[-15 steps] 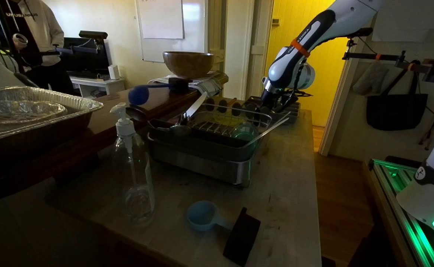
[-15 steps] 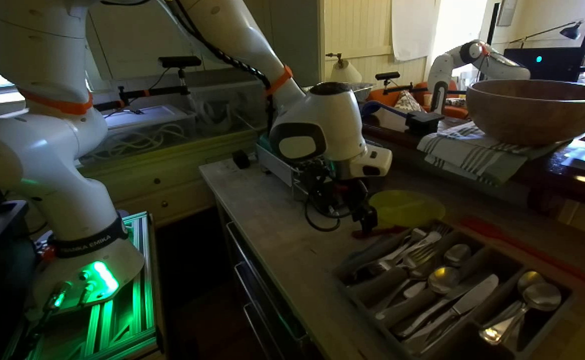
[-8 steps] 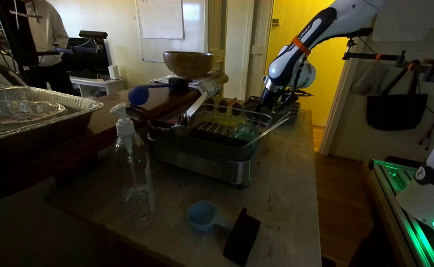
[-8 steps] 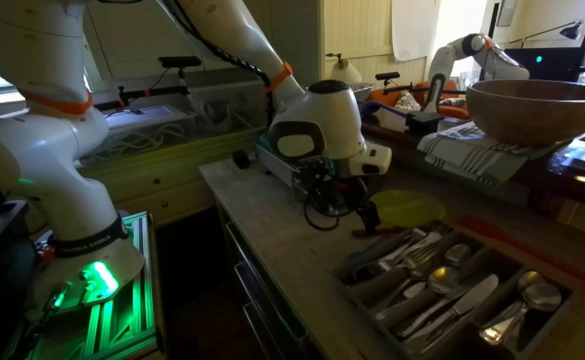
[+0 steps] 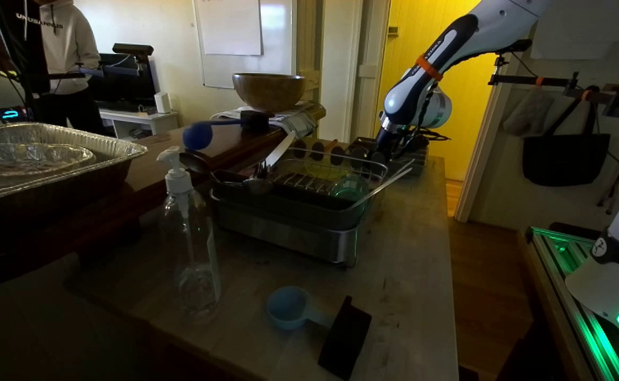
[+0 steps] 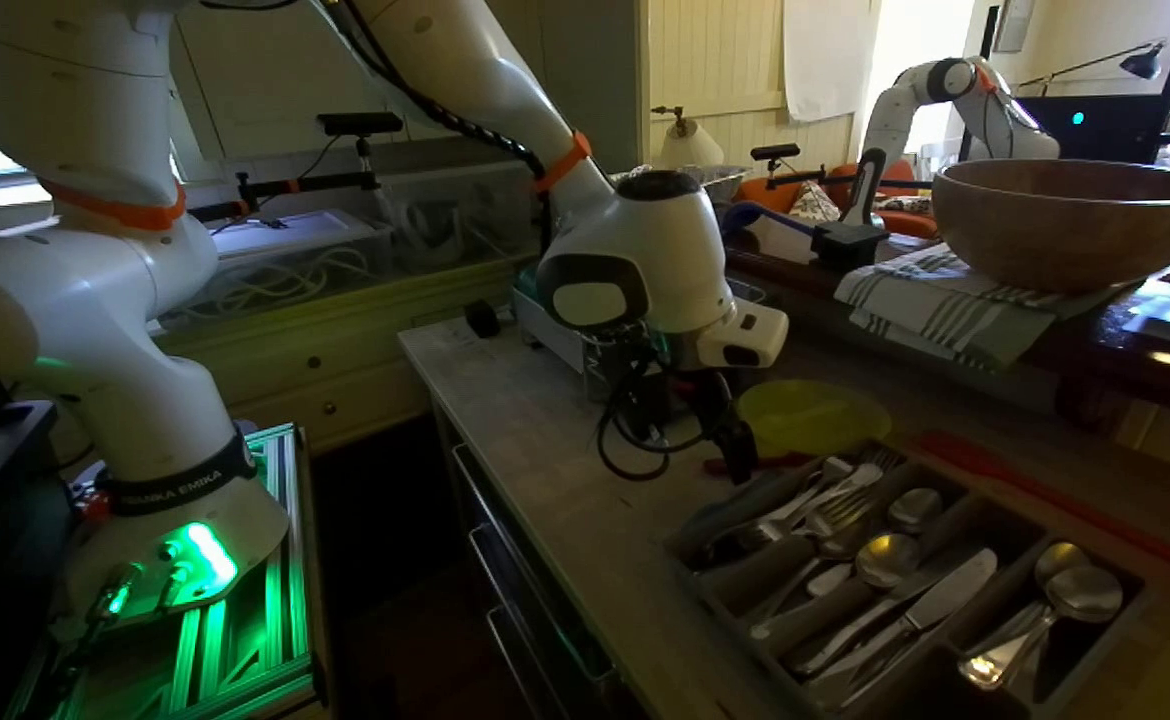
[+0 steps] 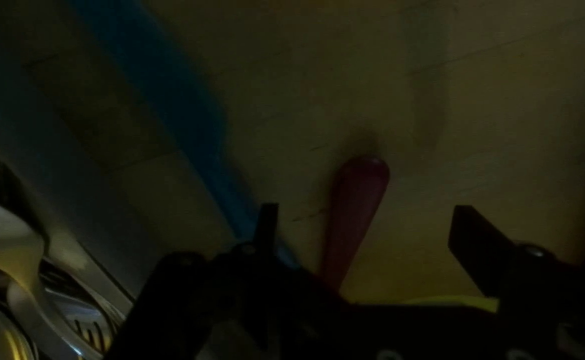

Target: Put the spoons on the plate

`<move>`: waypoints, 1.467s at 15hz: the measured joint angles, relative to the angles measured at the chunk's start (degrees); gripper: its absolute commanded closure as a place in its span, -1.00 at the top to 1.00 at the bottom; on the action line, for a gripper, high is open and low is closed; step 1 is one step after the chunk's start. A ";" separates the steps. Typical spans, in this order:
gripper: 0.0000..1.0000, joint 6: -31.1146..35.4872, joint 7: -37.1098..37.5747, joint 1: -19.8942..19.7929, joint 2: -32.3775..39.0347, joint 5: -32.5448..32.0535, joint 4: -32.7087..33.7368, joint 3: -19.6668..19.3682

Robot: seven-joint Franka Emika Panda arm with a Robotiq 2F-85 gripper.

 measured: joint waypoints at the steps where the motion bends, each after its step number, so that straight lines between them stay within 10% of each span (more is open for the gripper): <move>1: -0.07 0.24 0.19 0.00 0.32 0.06 0.00 0.00; 7: -0.94 1.16 0.76 -0.33 0.65 0.03 0.07 -0.27; 16: -0.88 -13.23 -0.32 0.14 -3.01 -2.41 0.26 -1.31; 22: -0.88 -28.78 -0.09 4.08 -9.17 -11.73 0.43 -8.66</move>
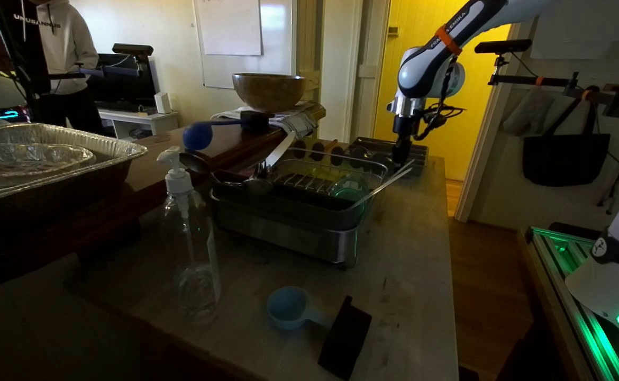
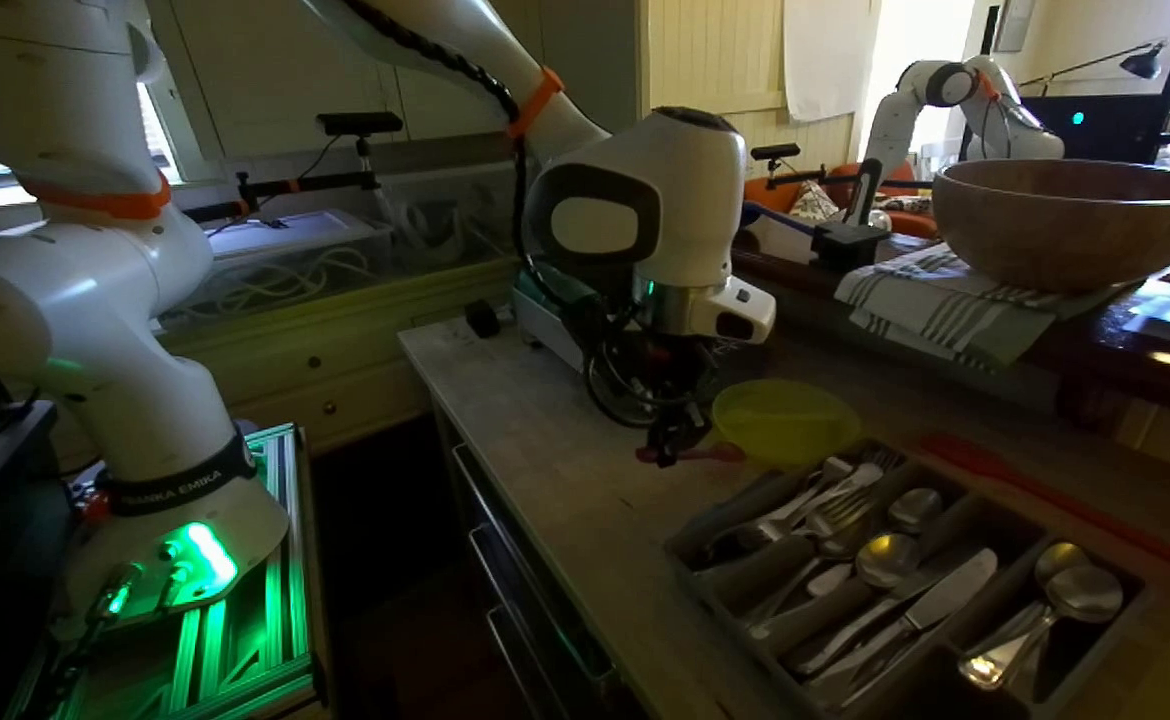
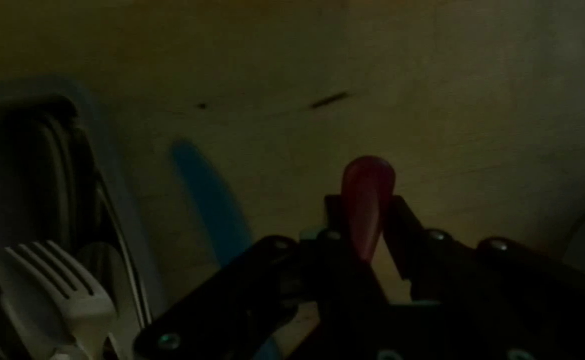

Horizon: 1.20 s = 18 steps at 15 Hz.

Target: Put the spoons on the plate

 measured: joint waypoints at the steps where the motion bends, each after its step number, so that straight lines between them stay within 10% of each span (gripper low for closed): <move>1: -0.88 -1.31 0.04 0.59 -0.88 -1.43 0.03 -1.14; 18: -0.88 5.71 -0.60 5.91 -1.30 4.21 3.27 -3.30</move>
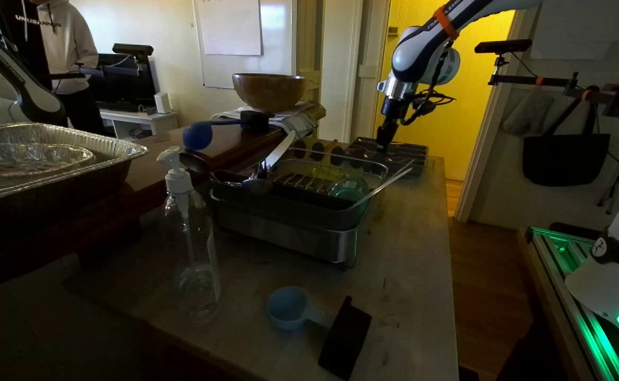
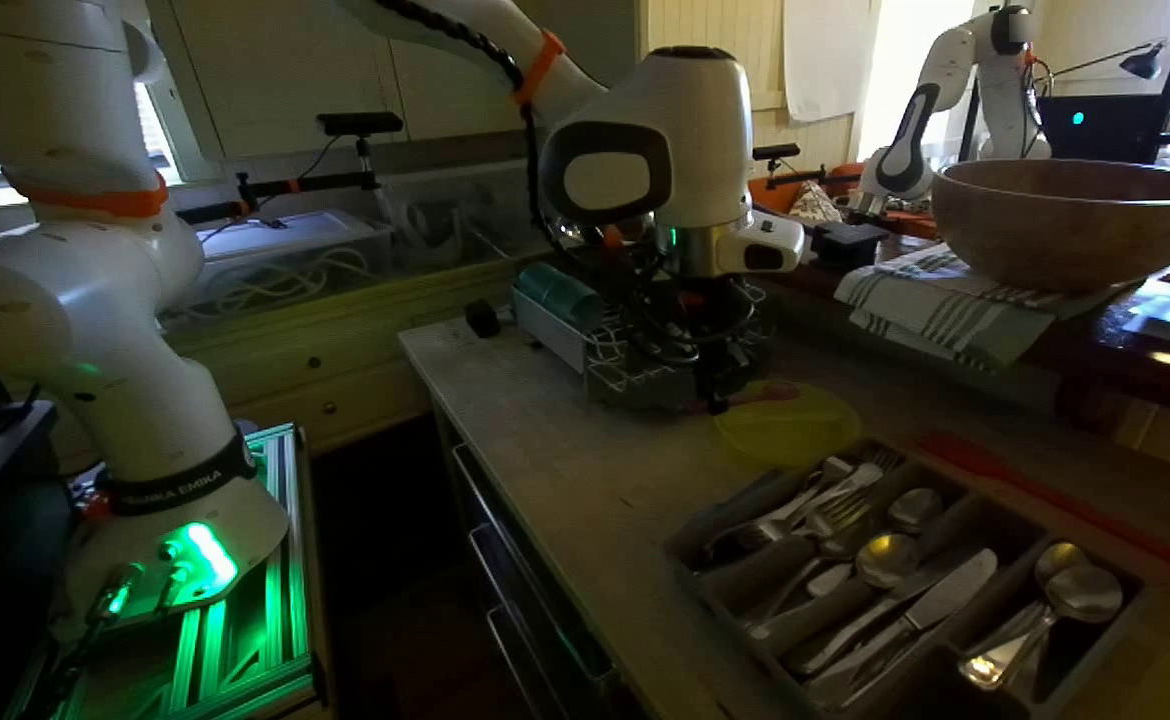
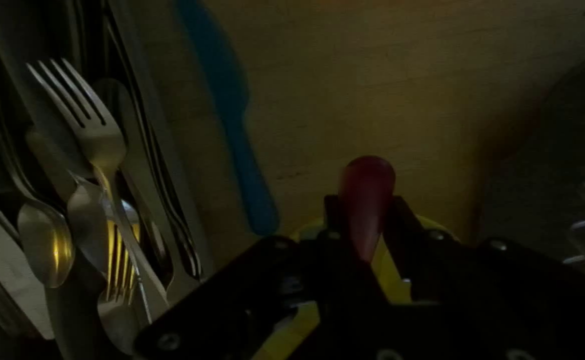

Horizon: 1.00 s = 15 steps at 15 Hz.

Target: Put the spoons on the plate

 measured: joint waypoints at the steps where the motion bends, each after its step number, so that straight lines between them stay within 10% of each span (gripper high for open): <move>1: -0.88 0.86 0.00 0.00 1.23 0.95 0.75 0.30; 12: -0.88 4.78 0.93 -1.55 13.35 6.04 10.68 4.01; 13: -0.17 4.94 1.20 -1.79 14.08 6.15 11.42 4.38; 15: 0.12 5.12 1.75 -2.18 15.29 6.19 12.70 5.03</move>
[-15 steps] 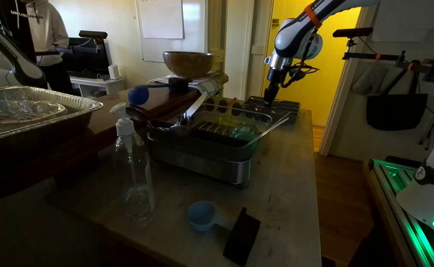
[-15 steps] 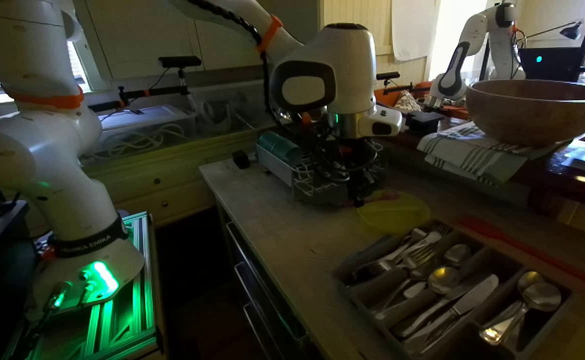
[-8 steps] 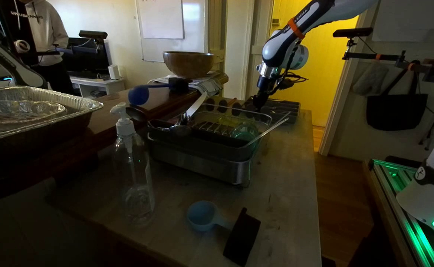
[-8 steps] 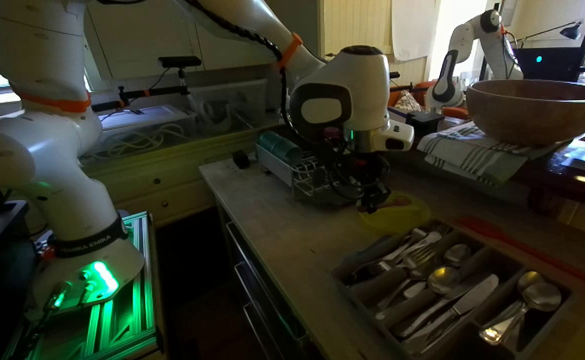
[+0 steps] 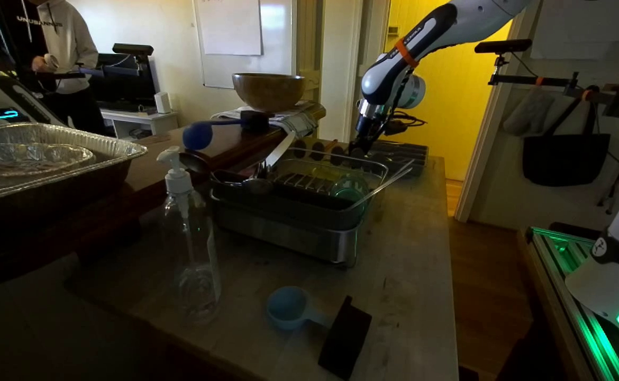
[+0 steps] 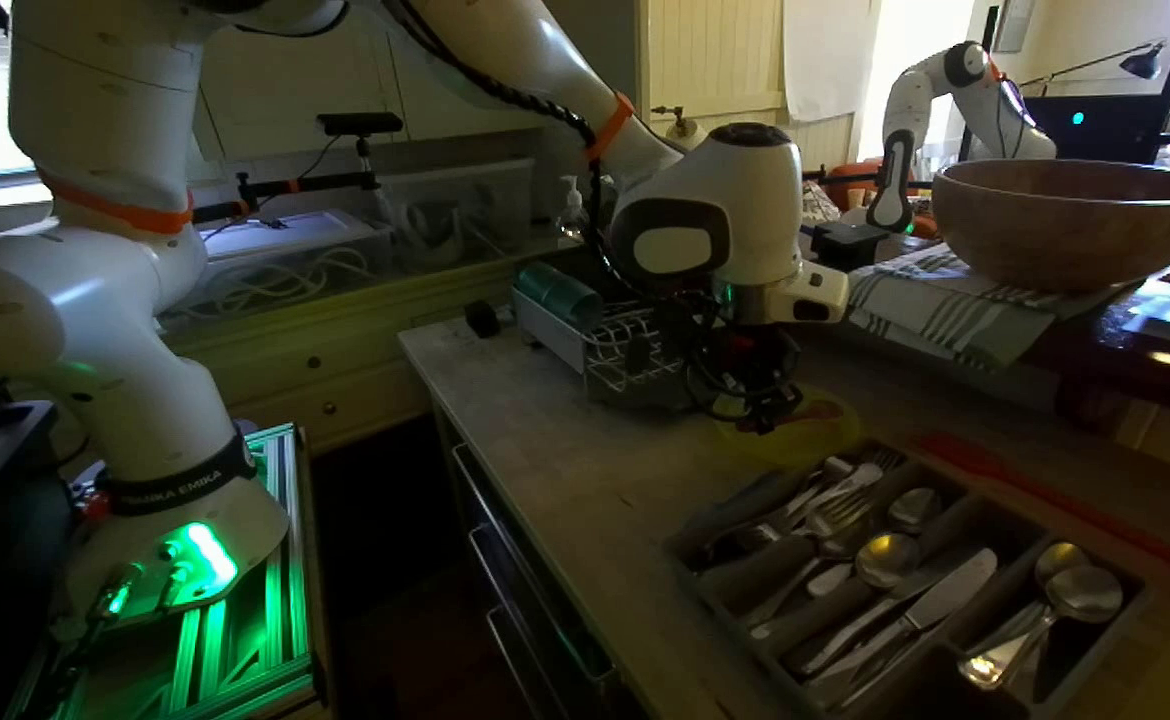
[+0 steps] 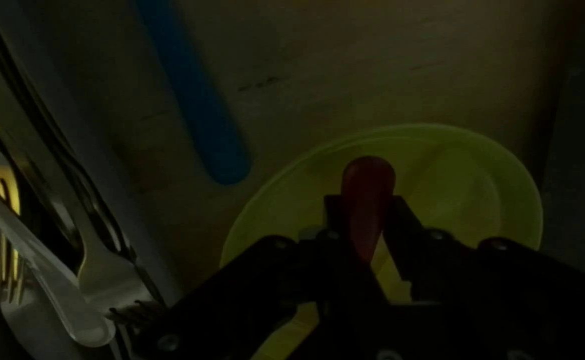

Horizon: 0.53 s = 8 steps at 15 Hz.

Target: Put the spoons on the plate

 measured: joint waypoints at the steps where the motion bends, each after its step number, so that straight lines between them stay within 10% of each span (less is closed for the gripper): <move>1: 0.28 0.02 0.38 -0.15 0.48 0.00 0.54 0.25; 8: 1.00 -0.02 1.79 -0.72 -0.81 -0.56 1.22 -0.43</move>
